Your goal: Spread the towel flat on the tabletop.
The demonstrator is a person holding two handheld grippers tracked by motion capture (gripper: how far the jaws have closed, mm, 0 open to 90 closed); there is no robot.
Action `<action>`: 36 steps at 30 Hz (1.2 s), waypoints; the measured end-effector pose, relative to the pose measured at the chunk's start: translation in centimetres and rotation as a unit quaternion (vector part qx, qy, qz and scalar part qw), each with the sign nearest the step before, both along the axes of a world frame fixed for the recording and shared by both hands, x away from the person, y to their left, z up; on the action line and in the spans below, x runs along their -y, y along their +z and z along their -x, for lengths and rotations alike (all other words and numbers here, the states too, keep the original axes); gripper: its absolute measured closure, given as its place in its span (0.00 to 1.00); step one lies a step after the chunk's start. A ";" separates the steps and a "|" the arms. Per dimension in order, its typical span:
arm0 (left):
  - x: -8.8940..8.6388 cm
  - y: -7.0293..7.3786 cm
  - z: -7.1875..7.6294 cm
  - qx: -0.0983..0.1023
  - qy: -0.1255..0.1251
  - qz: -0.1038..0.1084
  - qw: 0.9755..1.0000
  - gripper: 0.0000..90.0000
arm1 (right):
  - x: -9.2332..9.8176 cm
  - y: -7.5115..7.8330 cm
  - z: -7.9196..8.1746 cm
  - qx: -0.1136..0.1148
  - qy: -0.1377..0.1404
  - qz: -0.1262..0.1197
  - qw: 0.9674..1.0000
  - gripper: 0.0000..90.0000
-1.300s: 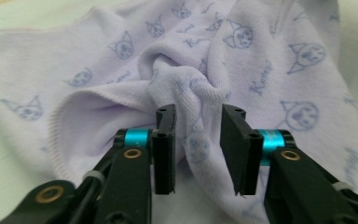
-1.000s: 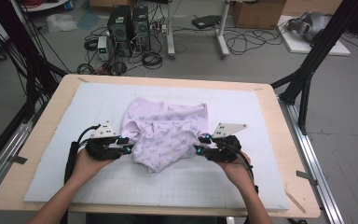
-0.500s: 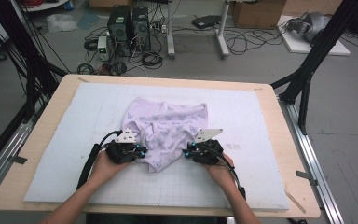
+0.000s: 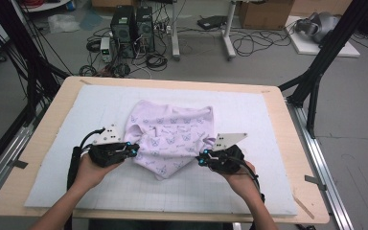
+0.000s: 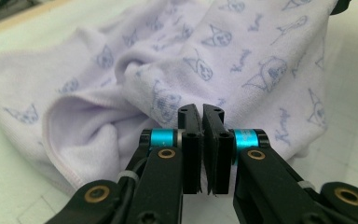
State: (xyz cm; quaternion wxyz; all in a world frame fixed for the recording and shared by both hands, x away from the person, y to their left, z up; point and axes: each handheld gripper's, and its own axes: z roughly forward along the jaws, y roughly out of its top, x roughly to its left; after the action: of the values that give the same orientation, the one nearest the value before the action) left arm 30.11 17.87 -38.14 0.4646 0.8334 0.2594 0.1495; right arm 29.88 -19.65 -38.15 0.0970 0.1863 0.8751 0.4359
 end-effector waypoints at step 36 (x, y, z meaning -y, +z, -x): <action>-1.5 -2.9 -2.4 -0.048 0.030 0.014 0.998 0.58 | 1.9 -0.9 -2.0 -0.007 -0.058 -0.023 0.998 0.65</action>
State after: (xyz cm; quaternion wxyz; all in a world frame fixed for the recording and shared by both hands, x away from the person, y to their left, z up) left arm 32.56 19.39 -41.00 0.4589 0.8247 0.3083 0.1191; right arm 31.87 -21.59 -39.09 0.1115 0.2425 0.8531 0.4483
